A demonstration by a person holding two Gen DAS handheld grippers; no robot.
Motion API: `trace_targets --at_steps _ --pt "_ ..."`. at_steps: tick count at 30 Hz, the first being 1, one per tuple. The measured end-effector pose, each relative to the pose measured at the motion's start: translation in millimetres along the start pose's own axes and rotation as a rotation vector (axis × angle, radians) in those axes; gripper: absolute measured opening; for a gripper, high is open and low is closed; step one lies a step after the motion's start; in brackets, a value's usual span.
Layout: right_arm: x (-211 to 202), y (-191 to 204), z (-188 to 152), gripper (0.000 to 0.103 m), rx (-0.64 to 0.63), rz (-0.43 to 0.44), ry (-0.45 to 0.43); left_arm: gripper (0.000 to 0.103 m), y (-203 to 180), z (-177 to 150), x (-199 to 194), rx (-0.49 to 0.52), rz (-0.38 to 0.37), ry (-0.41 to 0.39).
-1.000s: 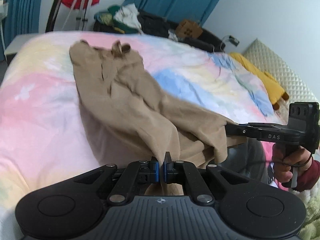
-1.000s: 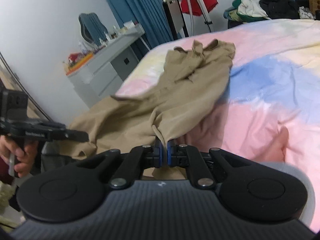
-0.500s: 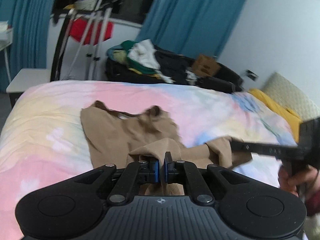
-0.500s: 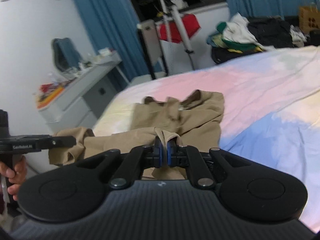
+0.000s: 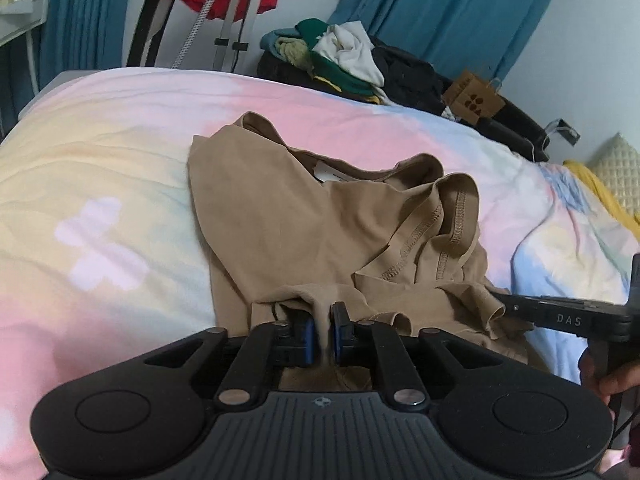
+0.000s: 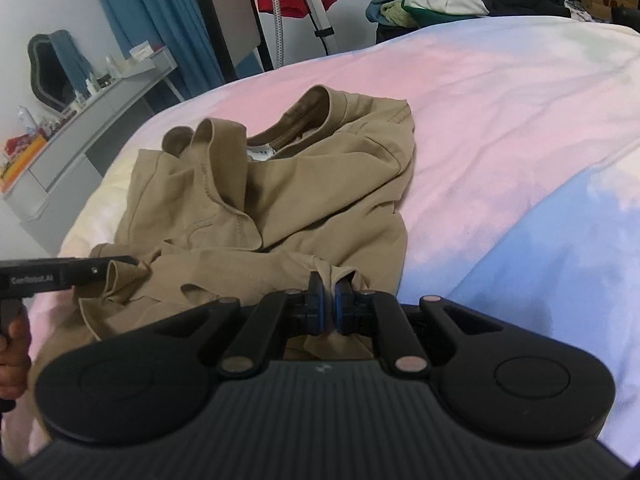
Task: Fold clothes
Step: 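Open both grippers and release the folded T-shirt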
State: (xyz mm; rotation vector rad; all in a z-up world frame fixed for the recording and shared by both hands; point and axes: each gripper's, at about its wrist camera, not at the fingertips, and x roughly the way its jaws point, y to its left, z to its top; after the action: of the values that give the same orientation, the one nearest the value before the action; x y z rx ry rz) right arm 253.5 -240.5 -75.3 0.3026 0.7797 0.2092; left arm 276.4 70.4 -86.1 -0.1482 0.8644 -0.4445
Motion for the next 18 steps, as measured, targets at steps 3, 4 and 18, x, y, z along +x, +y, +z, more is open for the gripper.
trace_targets --at_steps 3,4,18 --pt "-18.0 7.5 -4.6 0.034 0.009 0.015 -0.029 0.063 -10.5 -10.9 -23.1 -0.025 0.048 -0.015" --pt "-25.2 11.5 -7.0 0.052 0.004 0.021 -0.044 0.066 -14.9 -16.0 -31.7 -0.023 0.061 -0.021" --pt "-105.8 32.3 -77.8 0.070 0.364 0.254 -0.026 0.081 -34.9 -116.2 -110.9 -0.466 -0.097 0.011"
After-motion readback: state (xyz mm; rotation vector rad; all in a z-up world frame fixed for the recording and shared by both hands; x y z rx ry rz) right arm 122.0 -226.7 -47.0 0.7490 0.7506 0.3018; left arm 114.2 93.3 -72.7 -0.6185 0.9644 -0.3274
